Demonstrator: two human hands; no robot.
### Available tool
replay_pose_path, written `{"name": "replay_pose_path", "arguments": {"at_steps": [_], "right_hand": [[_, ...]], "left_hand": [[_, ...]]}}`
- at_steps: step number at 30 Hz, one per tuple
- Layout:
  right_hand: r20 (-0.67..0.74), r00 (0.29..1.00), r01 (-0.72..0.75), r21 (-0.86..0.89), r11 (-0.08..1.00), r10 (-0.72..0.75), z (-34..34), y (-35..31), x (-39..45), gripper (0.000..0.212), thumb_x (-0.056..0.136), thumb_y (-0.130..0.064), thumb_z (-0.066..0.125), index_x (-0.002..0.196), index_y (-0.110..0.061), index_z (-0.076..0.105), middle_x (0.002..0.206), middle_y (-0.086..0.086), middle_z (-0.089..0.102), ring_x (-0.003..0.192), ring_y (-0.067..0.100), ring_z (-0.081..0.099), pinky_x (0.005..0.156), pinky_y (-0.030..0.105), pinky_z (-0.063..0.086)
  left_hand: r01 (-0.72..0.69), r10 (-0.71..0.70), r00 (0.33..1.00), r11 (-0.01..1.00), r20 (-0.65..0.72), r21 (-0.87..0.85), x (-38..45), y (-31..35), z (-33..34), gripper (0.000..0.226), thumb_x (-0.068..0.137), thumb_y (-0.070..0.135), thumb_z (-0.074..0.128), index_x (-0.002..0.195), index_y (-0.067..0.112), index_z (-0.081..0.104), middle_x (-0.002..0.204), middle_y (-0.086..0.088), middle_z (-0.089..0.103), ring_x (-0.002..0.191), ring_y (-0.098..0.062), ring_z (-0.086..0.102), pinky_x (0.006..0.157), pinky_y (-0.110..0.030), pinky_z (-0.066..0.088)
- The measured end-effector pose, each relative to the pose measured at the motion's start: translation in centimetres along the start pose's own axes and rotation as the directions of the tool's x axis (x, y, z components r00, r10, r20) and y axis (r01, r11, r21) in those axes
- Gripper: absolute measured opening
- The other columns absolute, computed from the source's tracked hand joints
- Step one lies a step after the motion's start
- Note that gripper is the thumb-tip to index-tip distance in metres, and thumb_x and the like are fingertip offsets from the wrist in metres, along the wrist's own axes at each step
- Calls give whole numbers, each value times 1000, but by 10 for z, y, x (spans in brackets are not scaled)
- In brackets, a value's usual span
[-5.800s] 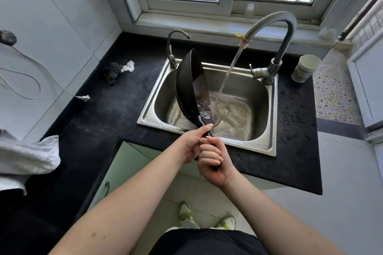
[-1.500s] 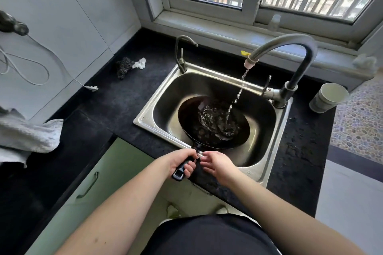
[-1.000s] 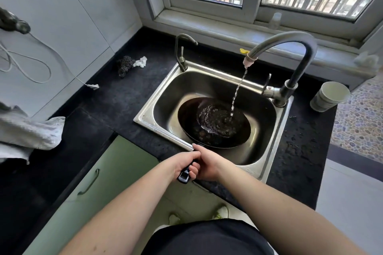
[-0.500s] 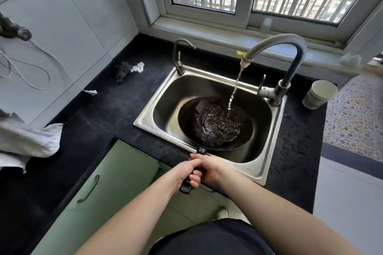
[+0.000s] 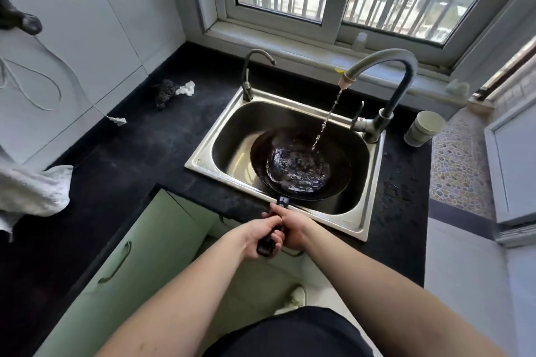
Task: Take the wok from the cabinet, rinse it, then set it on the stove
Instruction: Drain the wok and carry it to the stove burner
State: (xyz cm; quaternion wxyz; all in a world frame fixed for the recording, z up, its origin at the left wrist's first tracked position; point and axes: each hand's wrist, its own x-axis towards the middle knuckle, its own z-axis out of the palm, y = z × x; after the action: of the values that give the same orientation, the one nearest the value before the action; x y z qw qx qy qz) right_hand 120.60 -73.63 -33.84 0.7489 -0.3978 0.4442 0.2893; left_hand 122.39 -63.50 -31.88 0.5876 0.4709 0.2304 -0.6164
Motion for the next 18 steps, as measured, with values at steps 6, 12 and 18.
{"name": "replay_pose_path", "arguments": {"at_steps": [6, 12, 18], "right_hand": [[23, 999, 42, 185, 982, -47, 2, 4, 3, 35, 98, -37, 50, 81, -9, 63, 72, 3, 68, 76, 16, 60, 72, 27, 50], [74, 997, 11, 322, 947, -36, 1, 4, 9, 18, 93, -25, 60, 78, -14, 60, 65, -2, 67, 56, 10, 67, 57, 22, 55], [166, 986, -61, 343, 937, 4, -4, -4, 15, 11, 90, -9, 51, 84, -5, 59, 68, 5, 67, 56, 15, 66, 61, 22, 54]], "left_hand": [[111, -108, 990, 993, 87, -35, -1, -2, -6, 35, 93, 24, 49, 59, 19, 42, 43, 9, 36, 29, 0, 35, 31, -11, 33], [85, -84, 995, 996, 62, -18, -5, -2, -8, 35, 88, 17, 46, 54, 20, 38, 43, 9, 26, 27, -1, 21, 27, -11, 12], [62, -61, 997, 998, 43, -14, -1, -8, -11, 31, 90, 15, 44, 60, 18, 37, 44, 8, 24, 28, -2, 18, 26, -14, 11]]}}
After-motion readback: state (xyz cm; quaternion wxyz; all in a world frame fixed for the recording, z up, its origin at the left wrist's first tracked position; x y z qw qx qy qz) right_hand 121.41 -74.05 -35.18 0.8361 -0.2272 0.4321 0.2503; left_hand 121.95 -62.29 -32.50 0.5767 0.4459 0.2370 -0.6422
